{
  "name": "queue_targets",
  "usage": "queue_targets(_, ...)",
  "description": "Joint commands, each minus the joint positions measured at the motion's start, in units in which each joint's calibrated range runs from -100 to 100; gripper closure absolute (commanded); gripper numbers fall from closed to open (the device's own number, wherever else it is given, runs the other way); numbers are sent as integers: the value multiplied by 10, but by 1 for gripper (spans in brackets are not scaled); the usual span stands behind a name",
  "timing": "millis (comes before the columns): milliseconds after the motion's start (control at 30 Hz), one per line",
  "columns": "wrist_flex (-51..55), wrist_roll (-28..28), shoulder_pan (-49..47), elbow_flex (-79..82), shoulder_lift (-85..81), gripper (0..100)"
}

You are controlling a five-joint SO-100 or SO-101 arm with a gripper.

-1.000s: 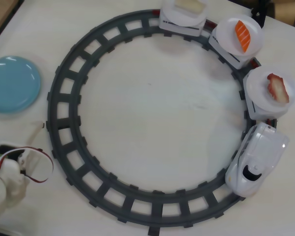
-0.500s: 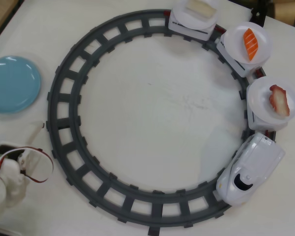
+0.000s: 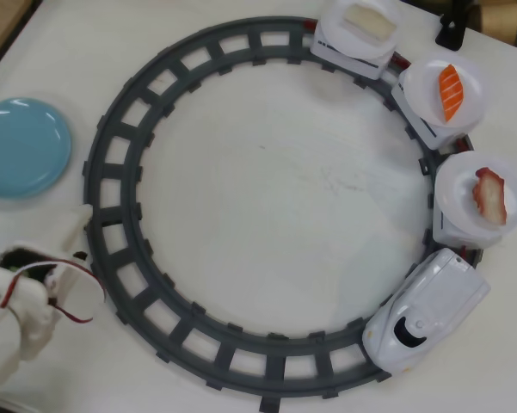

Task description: Pick up the sushi from the Shinkansen and put it on the blue dish

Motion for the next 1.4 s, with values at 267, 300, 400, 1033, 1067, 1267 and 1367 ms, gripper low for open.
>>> queue_targets(267, 30, -5, 75, -196, 184, 77)
queue_targets(300, 39, -5, 80, -222, 215, 77)
queue_targets(400, 81, 2, 101, -308, 301, 77)
queue_targets(1033, 193, 142, 227, -412, 390, 77)
queue_targets(1067, 197, 146, 231, -416, 390, 77)
queue_targets(1267, 200, 180, 284, -414, 390, 77)
queue_targets(1367, 200, 203, 318, -416, 390, 77)
